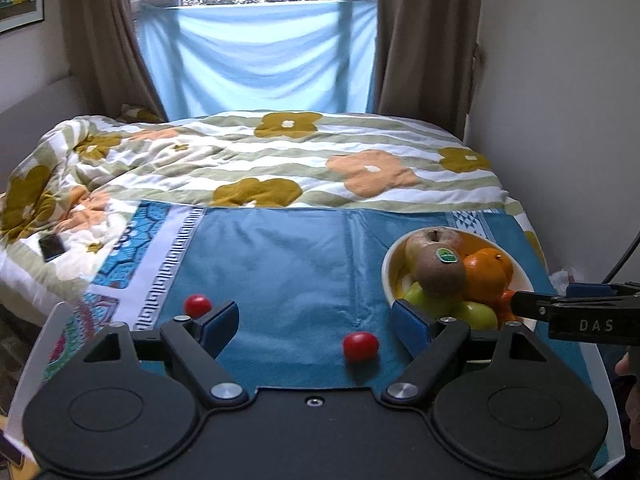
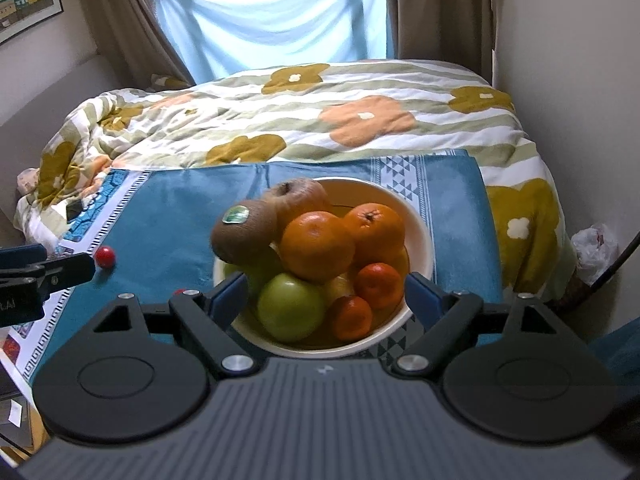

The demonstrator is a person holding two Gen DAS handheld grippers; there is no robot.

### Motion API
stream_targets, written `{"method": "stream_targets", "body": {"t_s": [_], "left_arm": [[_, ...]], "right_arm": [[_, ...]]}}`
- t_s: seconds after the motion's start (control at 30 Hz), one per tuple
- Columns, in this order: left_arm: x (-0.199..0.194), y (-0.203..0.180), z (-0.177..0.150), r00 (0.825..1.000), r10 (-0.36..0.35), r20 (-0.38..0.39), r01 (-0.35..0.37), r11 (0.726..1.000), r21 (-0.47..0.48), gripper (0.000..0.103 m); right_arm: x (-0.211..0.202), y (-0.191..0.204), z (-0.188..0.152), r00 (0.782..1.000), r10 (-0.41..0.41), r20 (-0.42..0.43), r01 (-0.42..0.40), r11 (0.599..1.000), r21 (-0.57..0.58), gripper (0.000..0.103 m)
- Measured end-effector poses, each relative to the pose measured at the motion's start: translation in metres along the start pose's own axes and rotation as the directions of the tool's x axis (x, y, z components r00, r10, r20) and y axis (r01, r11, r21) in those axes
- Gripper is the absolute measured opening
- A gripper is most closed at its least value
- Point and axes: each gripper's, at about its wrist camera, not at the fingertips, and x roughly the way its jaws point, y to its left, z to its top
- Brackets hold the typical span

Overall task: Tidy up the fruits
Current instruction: 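Release the tangerine into the bowl with the right tool while the left tool withdraws toward the cherry tomatoes, then grasp a red cherry tomato with the left tool while the right tool grasps another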

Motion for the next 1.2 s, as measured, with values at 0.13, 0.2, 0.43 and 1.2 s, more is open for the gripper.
{"method": "stream_targets", "body": {"t_s": [0.13,0.2,0.43,1.2], "left_arm": [[-0.015,0.019,0.000,1.000,0.014,0.009,-0.014,1.000,-0.009,0.087],[-0.019,0.030,0.000,1.000,0.021,0.010,-0.021,1.000,-0.007,0.087],[-0.019,0.066,0.001,0.999,0.034,0.005,-0.034,0.996,0.087,0.099],[0.104,0.145,0.008,0.975,-0.150,-0.162,0.196,0.924,0.327,0.101]], "right_arm": [[-0.012,0.017,0.003,1.000,0.006,0.006,-0.006,1.000,-0.016,0.100],[-0.018,0.027,0.002,1.000,0.004,0.006,-0.004,1.000,-0.020,0.100],[-0.018,0.067,-0.003,1.000,-0.003,-0.018,0.003,1.000,0.012,0.101],[0.062,0.155,-0.039,0.974,-0.187,-0.124,0.208,0.961,0.184,0.103]]}}
